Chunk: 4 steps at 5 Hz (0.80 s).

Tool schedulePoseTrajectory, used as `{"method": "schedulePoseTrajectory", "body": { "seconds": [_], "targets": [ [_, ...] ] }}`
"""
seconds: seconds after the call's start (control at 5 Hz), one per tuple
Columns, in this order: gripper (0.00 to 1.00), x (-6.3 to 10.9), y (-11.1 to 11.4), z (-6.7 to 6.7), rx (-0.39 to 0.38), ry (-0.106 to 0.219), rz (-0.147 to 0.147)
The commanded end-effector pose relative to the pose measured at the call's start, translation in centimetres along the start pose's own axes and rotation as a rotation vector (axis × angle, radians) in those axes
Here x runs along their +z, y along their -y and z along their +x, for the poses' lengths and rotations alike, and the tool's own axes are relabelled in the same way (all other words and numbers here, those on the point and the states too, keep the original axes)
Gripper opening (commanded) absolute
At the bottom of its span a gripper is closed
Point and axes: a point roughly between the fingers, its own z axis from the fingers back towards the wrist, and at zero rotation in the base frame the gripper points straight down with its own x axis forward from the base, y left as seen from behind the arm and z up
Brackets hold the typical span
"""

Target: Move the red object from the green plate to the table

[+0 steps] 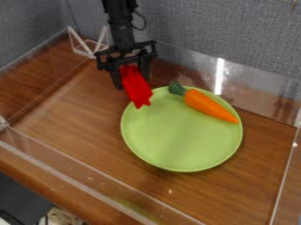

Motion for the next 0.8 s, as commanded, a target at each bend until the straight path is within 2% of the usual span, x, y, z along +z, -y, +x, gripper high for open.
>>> {"method": "schedulePoseTrajectory", "body": {
  "seconds": [0.0,0.4,0.6],
  "targets": [
    [0.00,2.0,-0.5,1.9,0.091,0.071,-0.054],
    [0.00,2.6,0.4,0.7,0.183,0.091,-0.085],
    [0.00,3.8,0.1,1.5,0.156,0.101,-0.081]
  ]
}}
